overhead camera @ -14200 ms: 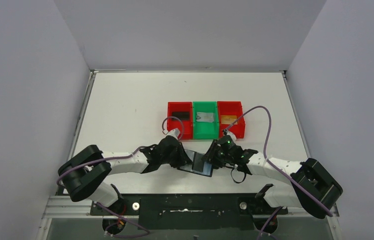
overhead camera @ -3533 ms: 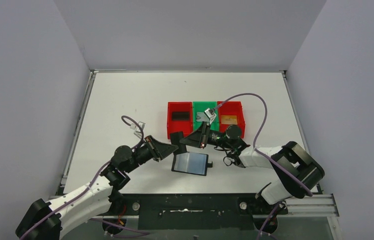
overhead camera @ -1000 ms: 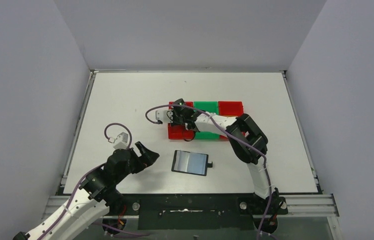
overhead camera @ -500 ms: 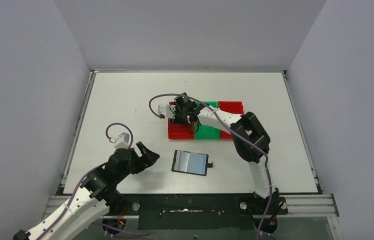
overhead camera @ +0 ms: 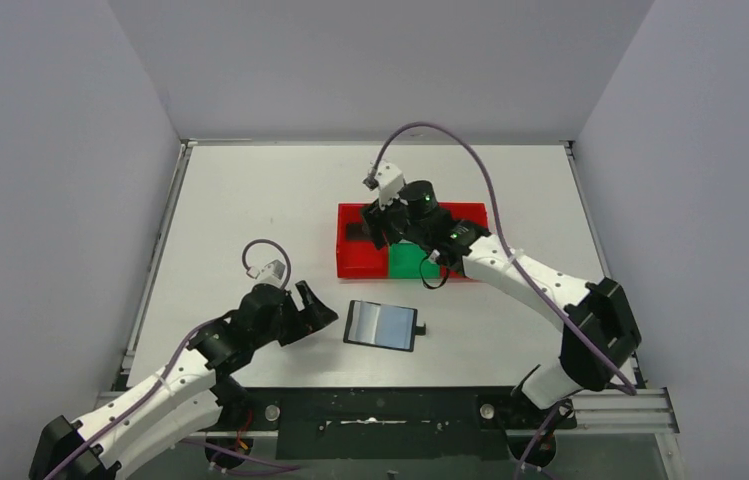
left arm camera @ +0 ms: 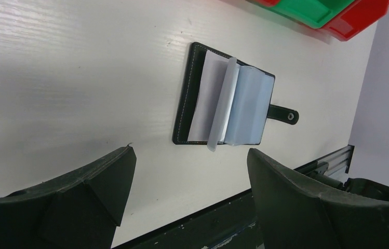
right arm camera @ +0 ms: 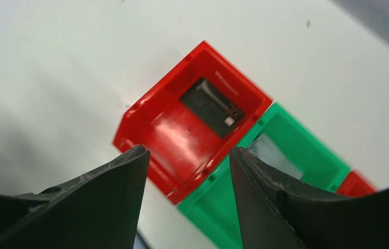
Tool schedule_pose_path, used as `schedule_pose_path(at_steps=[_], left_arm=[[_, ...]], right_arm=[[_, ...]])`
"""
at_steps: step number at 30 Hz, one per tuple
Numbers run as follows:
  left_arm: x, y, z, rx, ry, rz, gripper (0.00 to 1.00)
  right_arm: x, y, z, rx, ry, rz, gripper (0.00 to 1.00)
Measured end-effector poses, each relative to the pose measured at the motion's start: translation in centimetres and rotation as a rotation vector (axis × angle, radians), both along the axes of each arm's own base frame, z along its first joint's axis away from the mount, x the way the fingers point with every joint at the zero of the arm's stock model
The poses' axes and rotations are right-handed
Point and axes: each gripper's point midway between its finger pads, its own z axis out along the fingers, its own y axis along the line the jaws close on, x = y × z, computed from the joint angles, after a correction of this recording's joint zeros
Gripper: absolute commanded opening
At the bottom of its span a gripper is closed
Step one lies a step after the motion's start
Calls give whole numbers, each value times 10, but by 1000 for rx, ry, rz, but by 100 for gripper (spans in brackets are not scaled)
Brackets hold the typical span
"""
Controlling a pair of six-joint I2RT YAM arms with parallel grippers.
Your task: Take the credit cards out of the card holder
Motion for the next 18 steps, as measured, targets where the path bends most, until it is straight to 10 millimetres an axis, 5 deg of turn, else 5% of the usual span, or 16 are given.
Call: schedule_pose_path(at_steps=[4, 9, 12, 15, 18], left_arm=[[1, -3, -6, 10, 19, -8, 78], [5, -5, -3, 2, 3, -2, 77], [6, -5, -6, 8, 9, 2, 77], [6, -5, -7, 8, 15, 4, 76], [8, -7, -5, -2, 10, 7, 76]], right_arm=[[-36, -10, -10, 236, 250, -173, 51], [-118, -20, -103, 206, 583, -343, 47], [-156, -24, -131, 137, 671, -402, 45], [-165, -23, -132, 117, 668, -442, 42], [-160, -22, -129, 80, 631, -487, 49]])
